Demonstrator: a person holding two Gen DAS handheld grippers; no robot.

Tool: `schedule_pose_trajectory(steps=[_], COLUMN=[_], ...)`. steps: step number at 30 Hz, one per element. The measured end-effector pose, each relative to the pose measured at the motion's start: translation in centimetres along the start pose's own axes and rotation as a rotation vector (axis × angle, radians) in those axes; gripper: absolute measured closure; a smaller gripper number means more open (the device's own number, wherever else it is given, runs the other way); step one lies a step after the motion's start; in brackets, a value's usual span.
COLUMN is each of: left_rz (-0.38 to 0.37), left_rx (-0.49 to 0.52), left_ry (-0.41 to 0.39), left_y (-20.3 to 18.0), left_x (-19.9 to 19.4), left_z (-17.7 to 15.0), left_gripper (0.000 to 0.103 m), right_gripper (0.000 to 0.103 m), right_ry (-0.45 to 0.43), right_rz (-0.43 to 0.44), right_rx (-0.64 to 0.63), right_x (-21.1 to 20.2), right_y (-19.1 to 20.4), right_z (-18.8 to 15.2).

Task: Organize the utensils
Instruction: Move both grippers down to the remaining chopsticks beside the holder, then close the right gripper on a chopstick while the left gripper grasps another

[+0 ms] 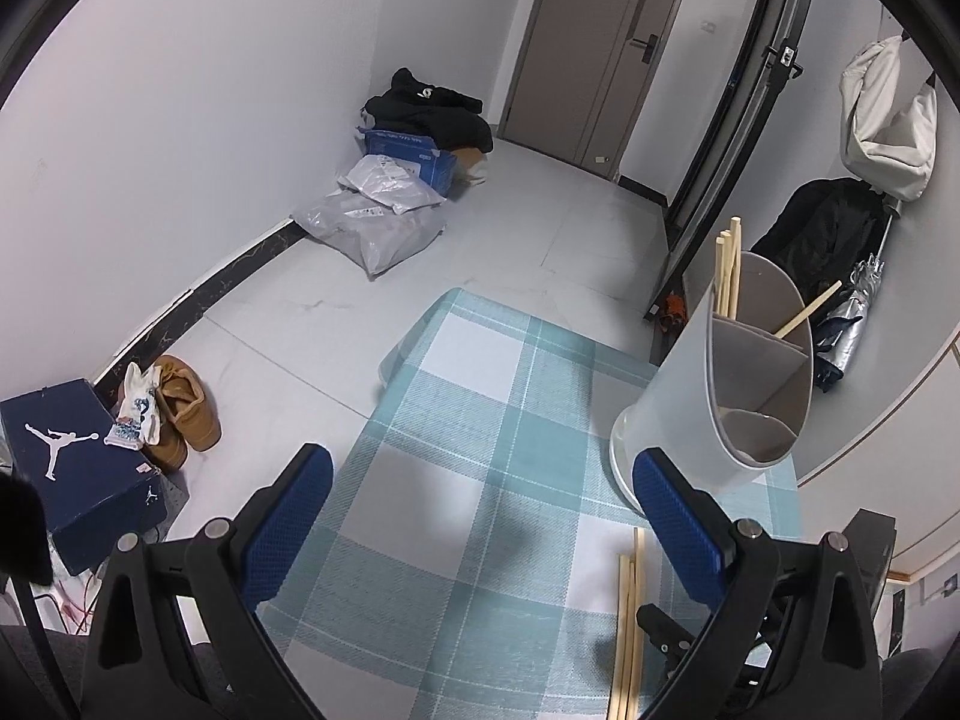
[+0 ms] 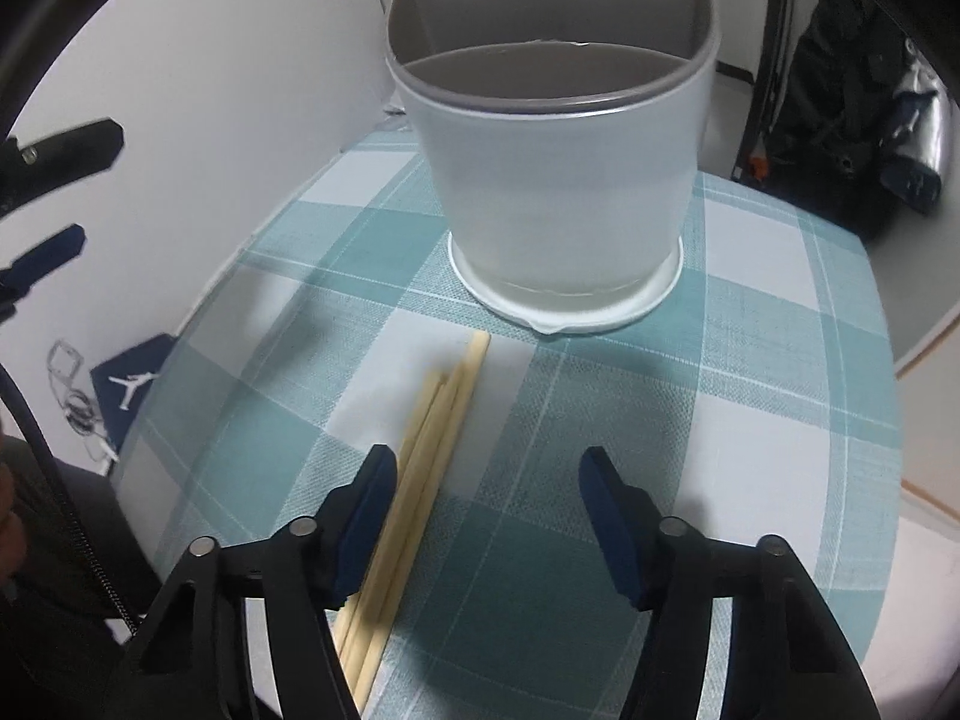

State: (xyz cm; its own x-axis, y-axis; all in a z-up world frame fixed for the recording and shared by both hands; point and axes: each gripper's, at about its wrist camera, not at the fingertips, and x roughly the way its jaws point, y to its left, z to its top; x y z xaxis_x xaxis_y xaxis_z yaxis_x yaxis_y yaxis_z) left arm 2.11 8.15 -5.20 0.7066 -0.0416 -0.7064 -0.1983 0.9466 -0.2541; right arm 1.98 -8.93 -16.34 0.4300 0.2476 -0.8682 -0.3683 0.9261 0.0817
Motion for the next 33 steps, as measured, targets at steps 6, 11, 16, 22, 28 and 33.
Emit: schedule_pose_trajectory(steps=[6,11,16,22,28,33], left_rz=[-0.002,-0.002,-0.008,-0.005,-0.001,-0.016], left_rx=[-0.006,-0.024,-0.041,-0.059,-0.088,-0.107], left_ry=[0.004,0.011,0.015,0.02,0.03,0.04], left_y=[0.3,0.7,0.9,1.3,1.9,1.9], left_x=[0.0,0.1,0.1,0.1,0.2,0.2], left_z=[0.2,0.4,0.6,0.7,0.8,0.9], left_gripper=[0.004,0.004,0.004,0.004,0.004,0.004], right_gripper=[0.058,0.064,0.065,0.073,0.096,0.098], right_ry=[0.028,0.034,0.051,0.063,0.098,0.149], right_rz=[-0.042,-0.053,-0.045,-0.092,-0.046,-0.002], right_rx=[-0.038,-0.049,-0.044,-0.127,-0.148,-0.109], right_x=[0.4,-0.1,-0.5,0.6,0.6,0.0], right_y=[0.9,1.0,0.2,2.3,2.1,0.8], right_z=[0.2,-0.1,-0.4,0.1,0.4,-0.1])
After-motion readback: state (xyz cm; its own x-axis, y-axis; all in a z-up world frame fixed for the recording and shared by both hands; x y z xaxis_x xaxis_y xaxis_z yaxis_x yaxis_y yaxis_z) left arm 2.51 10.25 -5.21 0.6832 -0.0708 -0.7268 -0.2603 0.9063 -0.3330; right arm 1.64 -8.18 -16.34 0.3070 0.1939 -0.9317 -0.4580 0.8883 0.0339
